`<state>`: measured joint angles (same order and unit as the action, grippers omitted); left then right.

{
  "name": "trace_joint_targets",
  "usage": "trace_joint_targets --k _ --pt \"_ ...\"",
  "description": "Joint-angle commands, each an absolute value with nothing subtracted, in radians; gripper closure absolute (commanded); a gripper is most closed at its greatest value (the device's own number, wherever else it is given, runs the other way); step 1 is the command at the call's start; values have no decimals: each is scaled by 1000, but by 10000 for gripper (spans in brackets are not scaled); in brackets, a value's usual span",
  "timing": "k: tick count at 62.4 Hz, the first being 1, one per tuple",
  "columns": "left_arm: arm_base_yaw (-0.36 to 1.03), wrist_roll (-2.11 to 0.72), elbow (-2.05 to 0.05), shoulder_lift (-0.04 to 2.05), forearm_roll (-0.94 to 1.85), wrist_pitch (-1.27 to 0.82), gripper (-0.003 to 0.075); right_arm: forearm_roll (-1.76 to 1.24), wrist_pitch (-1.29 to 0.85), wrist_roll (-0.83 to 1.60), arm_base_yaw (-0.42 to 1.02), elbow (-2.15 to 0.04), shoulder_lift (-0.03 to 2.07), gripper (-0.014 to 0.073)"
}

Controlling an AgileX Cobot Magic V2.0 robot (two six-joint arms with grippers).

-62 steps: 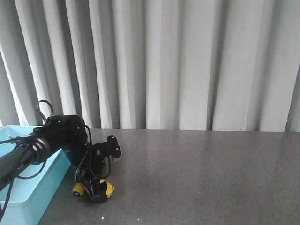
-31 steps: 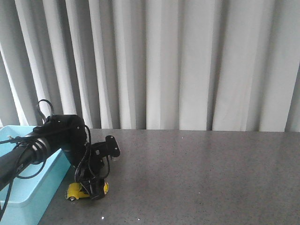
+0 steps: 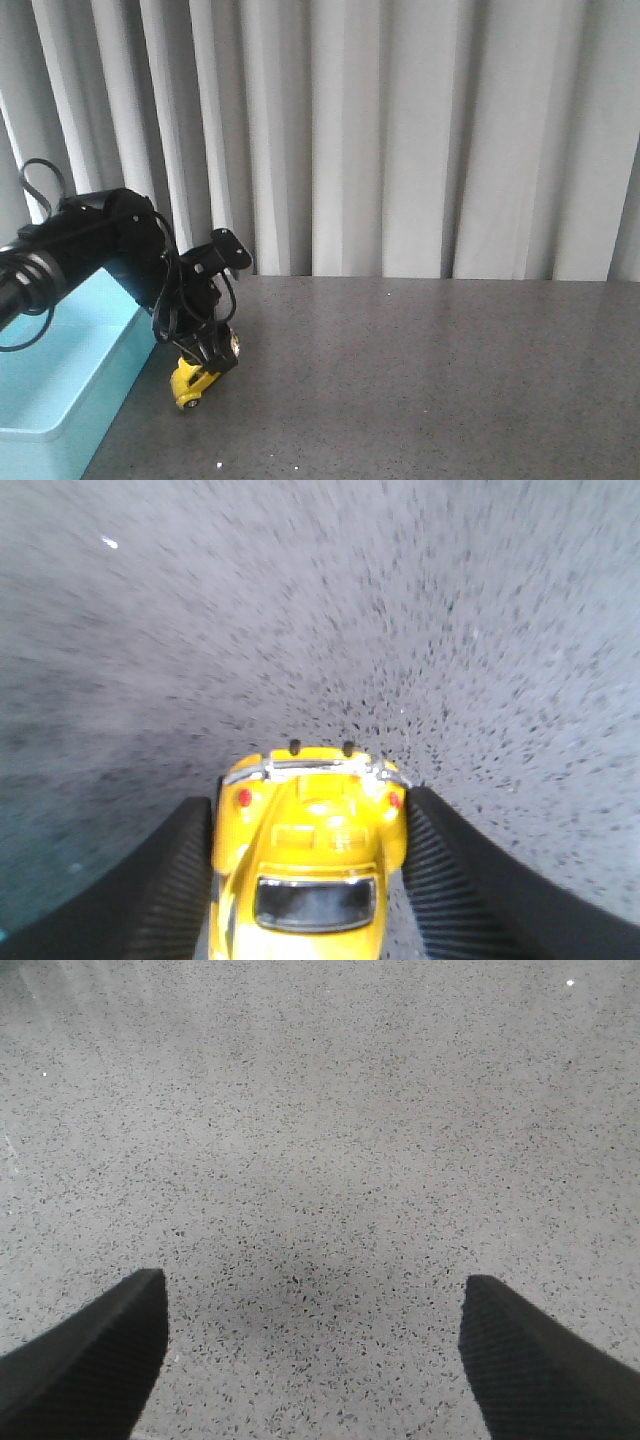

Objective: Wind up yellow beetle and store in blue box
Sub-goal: 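Close the left gripper on the car and lift it, then carry the car with the left gripper over the blue box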

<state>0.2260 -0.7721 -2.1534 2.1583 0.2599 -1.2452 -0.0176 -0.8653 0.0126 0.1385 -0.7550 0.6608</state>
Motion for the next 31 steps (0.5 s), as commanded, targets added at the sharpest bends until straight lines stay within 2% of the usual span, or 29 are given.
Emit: trace_joint_targets --k 1,17,31 --pt "229 -720 -2186 2048 284 -1252 438 -11 -806 17 135 -780 660 15" --pt "227 -535 -2186 1940 167 -1252 438 -11 -806 17 135 -780 660 15" --pt "125 -427 -2186 1887 104 -1252 438 -11 -806 17 135 -780 660 15"
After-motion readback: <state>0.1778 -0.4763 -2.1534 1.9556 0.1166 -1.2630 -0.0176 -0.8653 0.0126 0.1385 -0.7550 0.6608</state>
